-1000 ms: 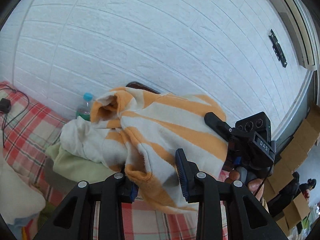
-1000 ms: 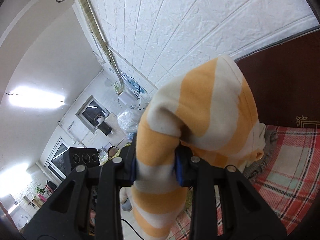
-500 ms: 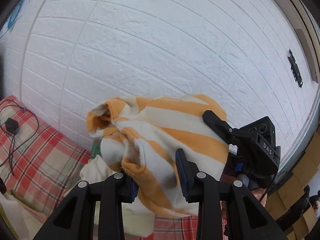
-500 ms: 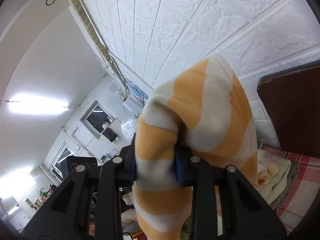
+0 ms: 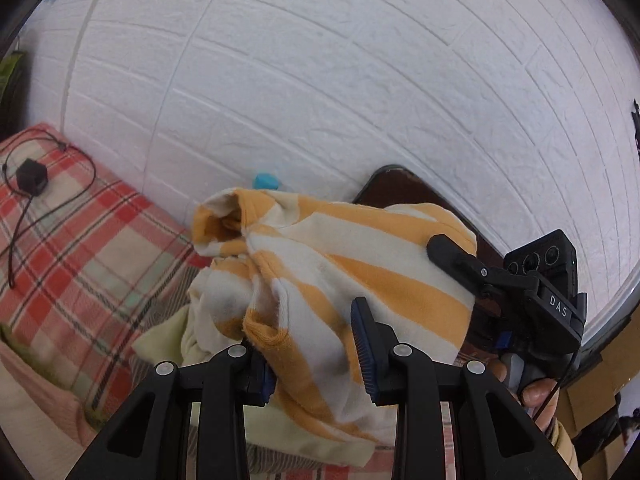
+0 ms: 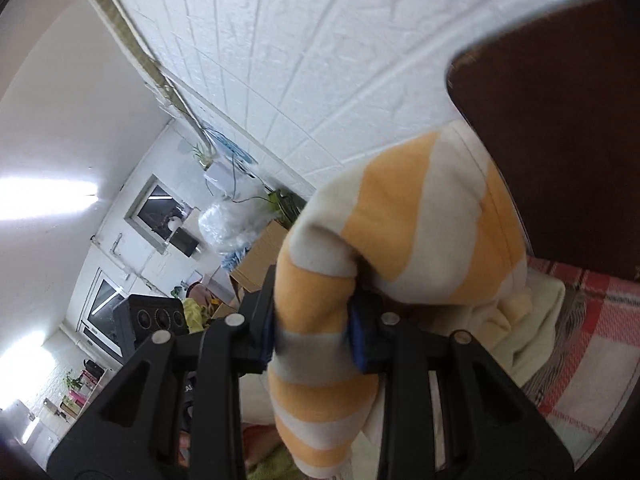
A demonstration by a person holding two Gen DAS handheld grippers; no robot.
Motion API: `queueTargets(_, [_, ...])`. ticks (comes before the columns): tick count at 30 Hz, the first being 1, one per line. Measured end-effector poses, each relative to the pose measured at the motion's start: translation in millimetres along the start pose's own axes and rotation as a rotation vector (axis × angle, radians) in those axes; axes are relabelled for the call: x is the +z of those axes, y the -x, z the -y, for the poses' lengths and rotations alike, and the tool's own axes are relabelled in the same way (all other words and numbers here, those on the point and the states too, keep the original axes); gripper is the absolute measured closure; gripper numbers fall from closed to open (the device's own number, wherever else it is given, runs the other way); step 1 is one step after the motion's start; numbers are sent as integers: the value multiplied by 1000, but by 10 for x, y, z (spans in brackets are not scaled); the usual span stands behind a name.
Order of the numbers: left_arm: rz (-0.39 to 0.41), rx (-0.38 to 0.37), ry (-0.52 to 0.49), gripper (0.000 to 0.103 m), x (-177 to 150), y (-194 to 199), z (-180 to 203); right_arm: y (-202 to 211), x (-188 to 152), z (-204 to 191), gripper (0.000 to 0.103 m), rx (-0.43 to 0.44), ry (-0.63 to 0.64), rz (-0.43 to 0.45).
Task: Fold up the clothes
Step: 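Carry the lifted shirt bundle with both tools to the clothes stack, then lower the shirt onto the pale green garment and open both tools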
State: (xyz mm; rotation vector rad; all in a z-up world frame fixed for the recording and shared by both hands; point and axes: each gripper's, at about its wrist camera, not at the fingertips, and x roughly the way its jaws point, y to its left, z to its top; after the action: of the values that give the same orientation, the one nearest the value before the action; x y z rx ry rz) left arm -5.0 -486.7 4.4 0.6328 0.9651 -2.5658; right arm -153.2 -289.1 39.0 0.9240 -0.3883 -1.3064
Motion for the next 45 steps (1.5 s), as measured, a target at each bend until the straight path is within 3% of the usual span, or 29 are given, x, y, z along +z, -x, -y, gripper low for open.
queueTargets(4, [-8,-7,19,71,-79,34,-64,28,-49,30,71,3,-29,0])
queueTargets(16, [-32,102,20,66,-175,10,-211,-294,-208,129,71,-171,-48,-100])
queueTargets(22, [-44,157,-30,55,-226,-88,-160,-268,-201,243,70,-187,-103,-101])
queueTargets(23, [-40,171,-44,50,-226,-86,-138,-261,-192,220,68,-192,-98,-105])
queueTargets(27, [-21,221,-85,39,-250,-33,-73,-209,-195,84,64,-238,-38,-116])
queueTargets(32, [31,284,-130,27,-315,153,45,-119,-264,-82,40,-318,74,-119])
queueTargets(39, [132,304,-215,25,-360,407,308,-36,-388,-220,40,-379,199,-125])
queueTargets(45, [121,243,-309,25,-461,331,481,-28,-479,-330,40,-447,292,-134])
